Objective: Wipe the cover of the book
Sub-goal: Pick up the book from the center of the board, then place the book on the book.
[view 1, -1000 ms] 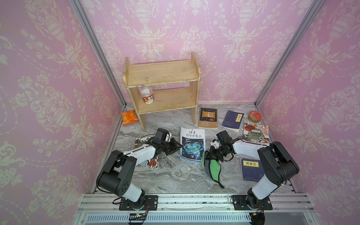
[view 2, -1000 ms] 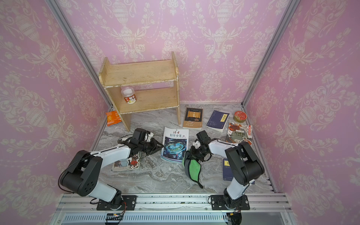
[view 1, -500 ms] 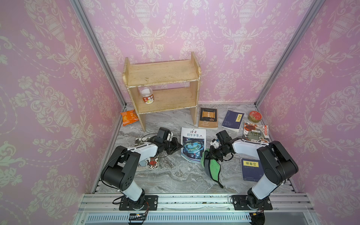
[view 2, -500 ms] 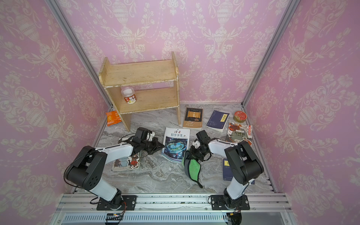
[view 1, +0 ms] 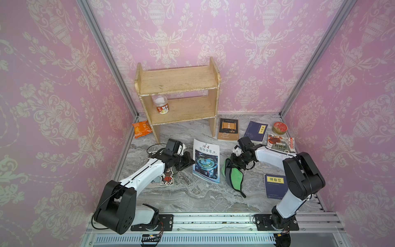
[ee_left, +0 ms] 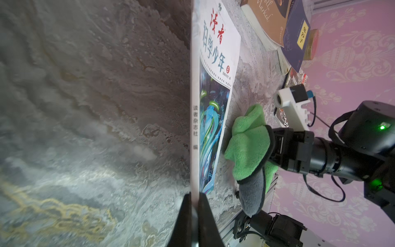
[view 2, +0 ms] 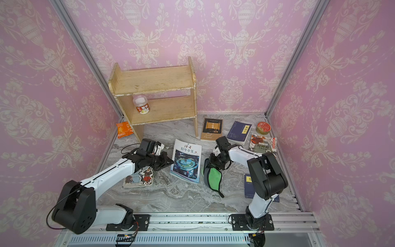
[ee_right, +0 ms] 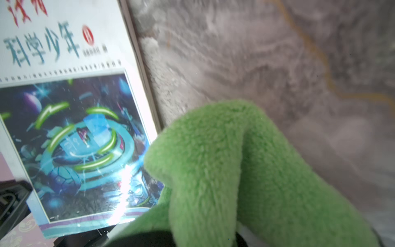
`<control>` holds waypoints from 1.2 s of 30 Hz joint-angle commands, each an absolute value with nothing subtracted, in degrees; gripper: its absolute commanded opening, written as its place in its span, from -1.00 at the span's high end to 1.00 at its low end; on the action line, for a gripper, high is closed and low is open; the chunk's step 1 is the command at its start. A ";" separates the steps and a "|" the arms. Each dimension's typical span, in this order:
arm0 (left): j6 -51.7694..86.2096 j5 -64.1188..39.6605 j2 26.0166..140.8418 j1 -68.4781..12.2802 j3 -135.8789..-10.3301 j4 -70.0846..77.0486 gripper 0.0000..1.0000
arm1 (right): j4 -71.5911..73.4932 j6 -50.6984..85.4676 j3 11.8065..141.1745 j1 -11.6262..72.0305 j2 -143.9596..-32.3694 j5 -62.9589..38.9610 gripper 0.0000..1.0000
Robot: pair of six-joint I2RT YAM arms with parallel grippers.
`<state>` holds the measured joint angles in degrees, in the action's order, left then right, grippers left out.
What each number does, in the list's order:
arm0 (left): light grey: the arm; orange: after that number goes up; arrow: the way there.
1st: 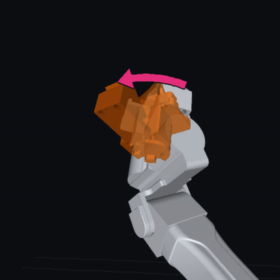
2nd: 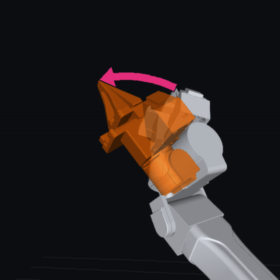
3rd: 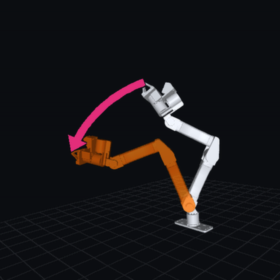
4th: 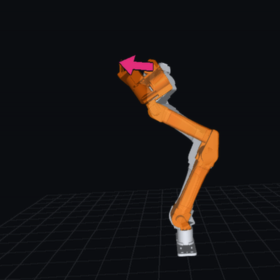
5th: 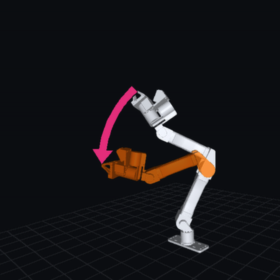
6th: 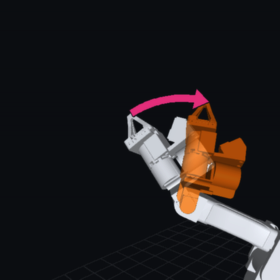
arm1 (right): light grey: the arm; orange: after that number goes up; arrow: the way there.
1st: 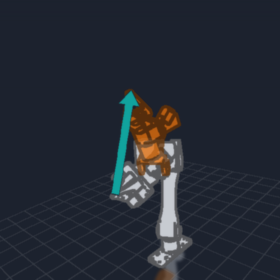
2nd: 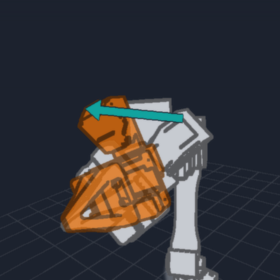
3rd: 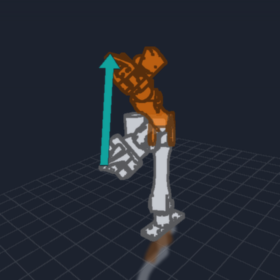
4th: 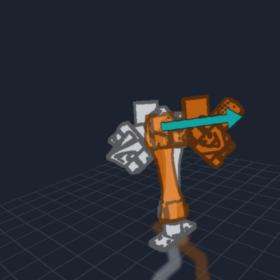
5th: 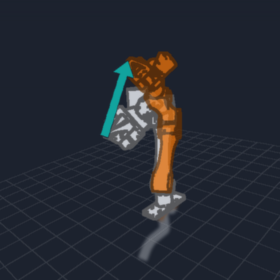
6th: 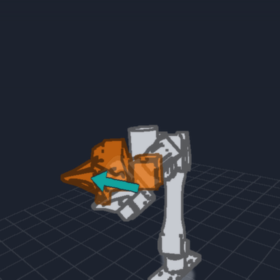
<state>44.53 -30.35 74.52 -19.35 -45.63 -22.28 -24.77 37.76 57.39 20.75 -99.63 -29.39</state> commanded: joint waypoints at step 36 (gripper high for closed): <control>24.86 -6.51 57.48 -1.64 -61.10 -61.97 0.55 | -32.57 44.14 110.19 47.44 -139.85 -33.49 1.00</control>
<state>25.34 -8.21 58.57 -2.59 -61.89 -62.70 -29.36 43.55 108.36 46.33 -137.19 -33.50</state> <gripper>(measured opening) 0.201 0.101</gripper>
